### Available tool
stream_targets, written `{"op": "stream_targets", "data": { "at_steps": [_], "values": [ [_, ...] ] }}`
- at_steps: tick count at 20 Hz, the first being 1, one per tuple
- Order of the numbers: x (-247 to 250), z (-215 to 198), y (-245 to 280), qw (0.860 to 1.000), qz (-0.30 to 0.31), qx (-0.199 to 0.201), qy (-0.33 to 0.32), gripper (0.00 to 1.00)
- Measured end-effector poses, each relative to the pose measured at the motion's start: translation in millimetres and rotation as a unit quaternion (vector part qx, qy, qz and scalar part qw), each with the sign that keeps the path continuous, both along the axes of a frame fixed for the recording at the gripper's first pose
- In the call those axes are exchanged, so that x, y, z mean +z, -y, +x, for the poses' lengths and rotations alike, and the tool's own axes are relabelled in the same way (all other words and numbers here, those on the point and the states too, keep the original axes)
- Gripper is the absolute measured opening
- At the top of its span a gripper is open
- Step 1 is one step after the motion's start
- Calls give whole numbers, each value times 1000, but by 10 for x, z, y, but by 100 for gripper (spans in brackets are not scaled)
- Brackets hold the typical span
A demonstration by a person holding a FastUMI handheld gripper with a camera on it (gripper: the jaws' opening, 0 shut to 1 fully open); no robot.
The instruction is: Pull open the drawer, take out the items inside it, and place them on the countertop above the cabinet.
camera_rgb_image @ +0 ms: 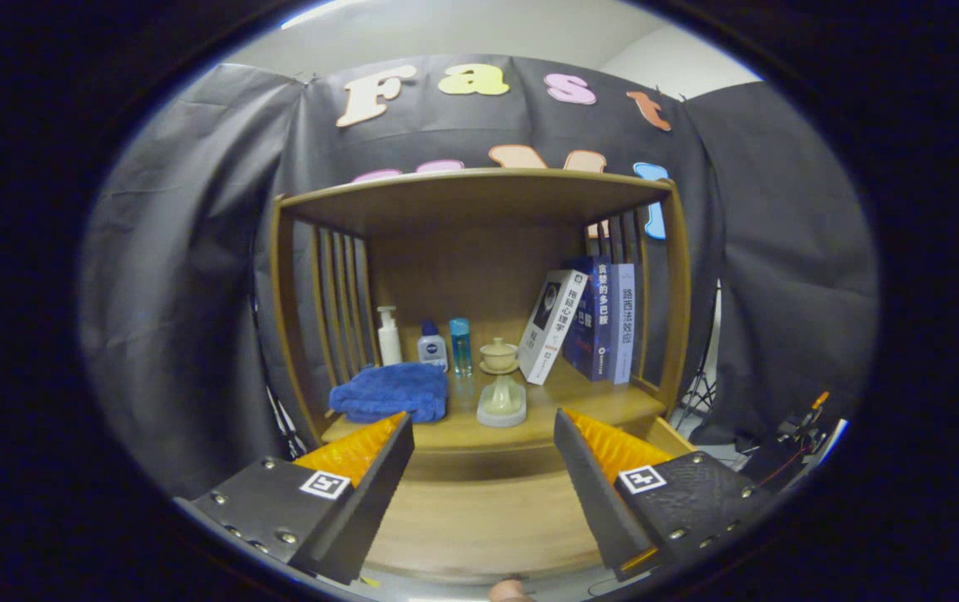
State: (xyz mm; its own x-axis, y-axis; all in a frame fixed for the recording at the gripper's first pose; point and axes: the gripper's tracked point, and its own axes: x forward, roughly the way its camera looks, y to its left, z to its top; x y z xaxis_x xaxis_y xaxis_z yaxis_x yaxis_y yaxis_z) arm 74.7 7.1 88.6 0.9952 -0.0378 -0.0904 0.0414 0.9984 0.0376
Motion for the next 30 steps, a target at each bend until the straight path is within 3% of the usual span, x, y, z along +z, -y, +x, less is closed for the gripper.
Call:
{"op": "stream_targets", "data": {
  "at_steps": [4, 9, 16, 21, 30],
  "values": [
    [-306, -539, -8, 1000, -20, -4, 15, 100],
    [-869, -882, -33, 1000, -21, -4, 4, 100],
    [-1388, -1007, -5, 999, -31, 19, 28, 100],
    [-1809, -1004, 107, 999, -47, 11, 7, 100],
    [-2078, -802, 254, 999, -53, 4, -4, 100]
  ]
}}
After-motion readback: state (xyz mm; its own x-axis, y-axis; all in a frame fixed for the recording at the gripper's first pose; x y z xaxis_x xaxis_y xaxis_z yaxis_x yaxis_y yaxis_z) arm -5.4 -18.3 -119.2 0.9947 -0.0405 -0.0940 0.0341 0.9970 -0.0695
